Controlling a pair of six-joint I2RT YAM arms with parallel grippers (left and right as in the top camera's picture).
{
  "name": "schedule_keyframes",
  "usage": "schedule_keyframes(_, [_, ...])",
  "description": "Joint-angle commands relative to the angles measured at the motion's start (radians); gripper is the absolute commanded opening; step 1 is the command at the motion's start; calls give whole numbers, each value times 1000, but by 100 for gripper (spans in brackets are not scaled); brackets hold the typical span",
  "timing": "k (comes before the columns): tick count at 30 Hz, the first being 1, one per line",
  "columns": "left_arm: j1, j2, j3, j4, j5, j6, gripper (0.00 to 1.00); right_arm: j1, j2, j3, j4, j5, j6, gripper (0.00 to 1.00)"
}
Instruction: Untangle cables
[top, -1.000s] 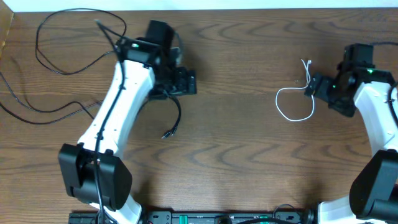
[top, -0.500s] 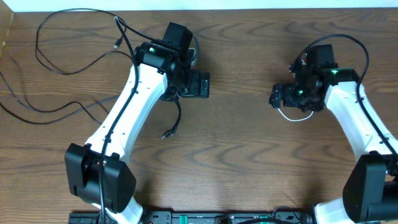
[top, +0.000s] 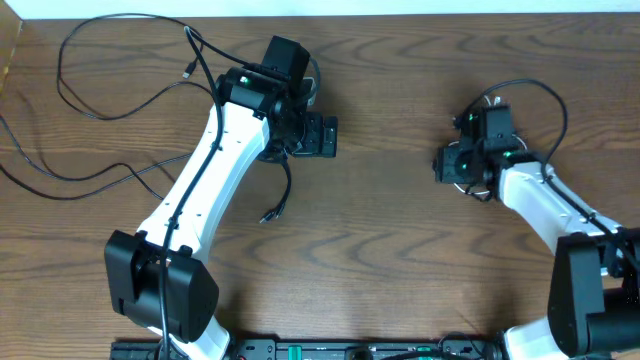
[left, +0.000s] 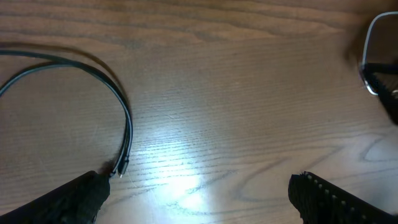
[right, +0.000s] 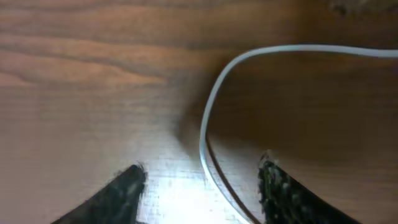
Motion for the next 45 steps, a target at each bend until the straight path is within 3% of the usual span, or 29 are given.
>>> schedule_keyframes(1, [1,-11,6,1,-14,6,98,22,19,-25,37,31,-31,61])
schedule_keyframes(3, [1,-11,6,1,-14,6,98,29,29,-25,47,58,-30,67])
schedule_keyframes(9, [1,-11,6,0,-14,6,98,34,103,-25,67,106,-30,72])
schedule_keyframes(12, [1,-11,6,1,-14,6,98,34,134,-25,63,105,-30,54])
schedule_keyframes(14, [1,-11,6,1,-14,6,98,34,138,-25,50,105,-30,37])
schedule_keyframes(16, [1,-11,6,1,-14,6,98,34,134,-23,38,105,-29,7])
schedule_keyframes(17, [1,-11,6,0,-14,6,98,34,128,-19,31,103,-26,1])
schedule_keyframes(23, [1,-11,6,0,-14,6,98,33,35,79,-69,-6,14,1])
schedule_keyframes(31, [1,-11,6,1,-14,6,98,24,-152,302,-153,-464,134,1])
schedule_keyframes(34, [1,-11,6,1,-14,6,98,24,-212,330,-148,-550,183,1])
schedule_keyframes(36, [1,-11,6,0,-14,6,98,24,-264,344,-139,-554,269,2])
schedule_keyframes(40, [1,-11,6,1,-13,6,98,25,-345,344,-89,-572,581,2])
schedule_keyframes(42, [1,-11,6,-16,36,-29,98,24,-377,344,-54,-564,566,1])
schedule_keyframes(45, [1,-11,6,-96,185,-58,98,24,-385,344,-123,-382,535,2])
